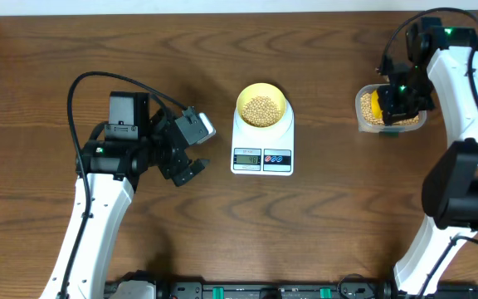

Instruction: Scoop item into bowl and weigh 50g on scale

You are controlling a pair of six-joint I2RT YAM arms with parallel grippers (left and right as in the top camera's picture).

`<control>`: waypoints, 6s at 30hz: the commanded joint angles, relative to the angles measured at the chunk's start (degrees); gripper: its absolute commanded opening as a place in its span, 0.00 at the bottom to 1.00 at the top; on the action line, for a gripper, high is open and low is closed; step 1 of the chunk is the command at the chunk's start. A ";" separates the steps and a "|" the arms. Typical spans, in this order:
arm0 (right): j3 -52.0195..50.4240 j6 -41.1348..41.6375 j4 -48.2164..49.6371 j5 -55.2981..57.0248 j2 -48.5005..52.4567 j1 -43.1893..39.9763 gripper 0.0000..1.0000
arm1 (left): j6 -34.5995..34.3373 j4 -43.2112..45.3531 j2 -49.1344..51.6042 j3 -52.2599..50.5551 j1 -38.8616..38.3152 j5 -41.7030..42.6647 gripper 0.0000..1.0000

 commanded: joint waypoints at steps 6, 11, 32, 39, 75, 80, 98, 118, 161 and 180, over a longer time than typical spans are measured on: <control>0.55 -0.35 1.86 0.33 3.04 0.15 0.01 | 0.55 -0.13 0.35 -0.50 0.24 -0.35 0.98; 0.55 -0.11 2.08 0.13 4.07 0.24 0.01 | 0.55 -0.13 0.35 -0.50 0.24 -0.35 0.98; 1.81 -0.11 1.57 -15.58 4.00 -4.15 0.01 | 0.55 -0.13 0.35 -0.50 0.24 -0.35 0.98; 2.12 -0.11 0.09 -14.99 4.00 -6.60 0.01 | 0.55 -0.13 0.35 -0.50 0.24 -0.35 0.98; 8.09 -8.00 -3.19 -41.48 4.00 -7.93 0.01 | 0.55 -0.13 0.35 -0.50 0.24 -0.35 0.98; 8.09 -7.63 -0.87 -43.76 4.00 -3.26 0.01 | 0.55 -0.13 0.35 -0.50 0.24 -0.35 0.97; 8.22 0.17 10.34 -42.60 4.00 12.28 0.01 | 0.55 -0.13 0.35 -0.50 0.24 -0.35 0.98; 16.09 0.74 7.87 -20.96 4.00 21.99 0.01 | 0.55 -0.13 0.35 -0.50 0.24 -0.35 0.98; 16.13 -3.89 8.04 -18.05 4.00 24.72 0.01 | 0.55 -0.13 0.35 -0.50 0.24 -0.35 0.97; 16.11 -3.87 7.87 -20.85 4.00 24.57 0.01 | 0.55 -0.13 0.35 -0.50 0.24 -0.35 0.97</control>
